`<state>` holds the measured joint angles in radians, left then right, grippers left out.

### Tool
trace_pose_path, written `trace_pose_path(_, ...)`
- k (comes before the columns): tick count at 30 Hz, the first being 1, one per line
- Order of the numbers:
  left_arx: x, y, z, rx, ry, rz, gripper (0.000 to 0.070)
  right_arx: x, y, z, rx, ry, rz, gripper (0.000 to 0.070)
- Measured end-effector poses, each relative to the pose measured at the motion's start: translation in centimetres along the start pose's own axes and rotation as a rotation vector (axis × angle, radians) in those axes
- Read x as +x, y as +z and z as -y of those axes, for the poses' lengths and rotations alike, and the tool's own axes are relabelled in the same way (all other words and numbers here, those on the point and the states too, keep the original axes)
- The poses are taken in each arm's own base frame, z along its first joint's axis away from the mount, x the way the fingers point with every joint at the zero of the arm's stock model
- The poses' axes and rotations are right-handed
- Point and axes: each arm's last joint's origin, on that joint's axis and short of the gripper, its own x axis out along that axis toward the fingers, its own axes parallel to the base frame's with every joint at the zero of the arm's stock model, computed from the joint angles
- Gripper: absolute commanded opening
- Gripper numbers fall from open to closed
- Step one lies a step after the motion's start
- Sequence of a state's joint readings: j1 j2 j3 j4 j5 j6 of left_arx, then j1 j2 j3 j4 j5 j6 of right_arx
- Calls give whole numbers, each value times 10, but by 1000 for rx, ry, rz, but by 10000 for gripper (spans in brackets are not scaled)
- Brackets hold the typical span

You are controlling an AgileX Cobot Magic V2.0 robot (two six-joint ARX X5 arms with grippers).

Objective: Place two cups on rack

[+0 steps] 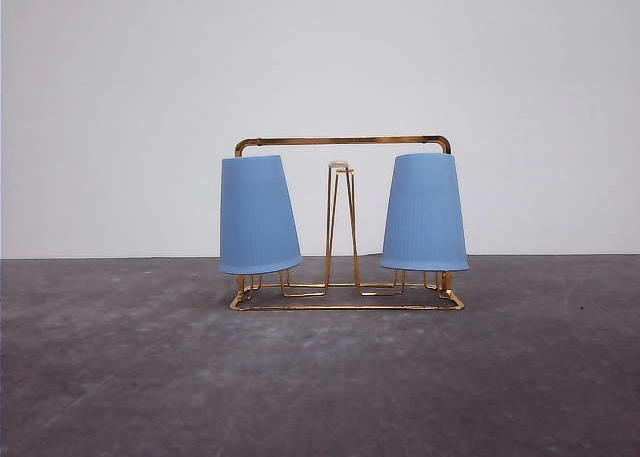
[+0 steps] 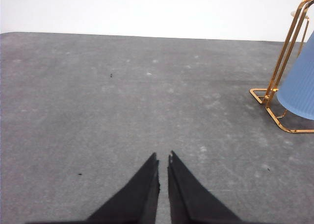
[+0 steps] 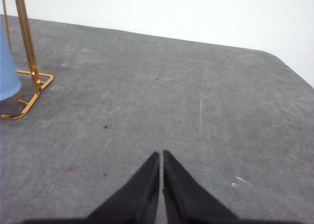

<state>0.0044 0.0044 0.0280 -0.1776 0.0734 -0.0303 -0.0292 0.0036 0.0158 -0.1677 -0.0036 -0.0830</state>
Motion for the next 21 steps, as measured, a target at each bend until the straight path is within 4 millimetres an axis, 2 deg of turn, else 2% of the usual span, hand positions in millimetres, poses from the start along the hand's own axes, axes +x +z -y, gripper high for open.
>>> trace_pose_path(21, 0, 0, 0, 0, 0, 0, 15, 0, 0, 0, 0, 0, 0, 11)
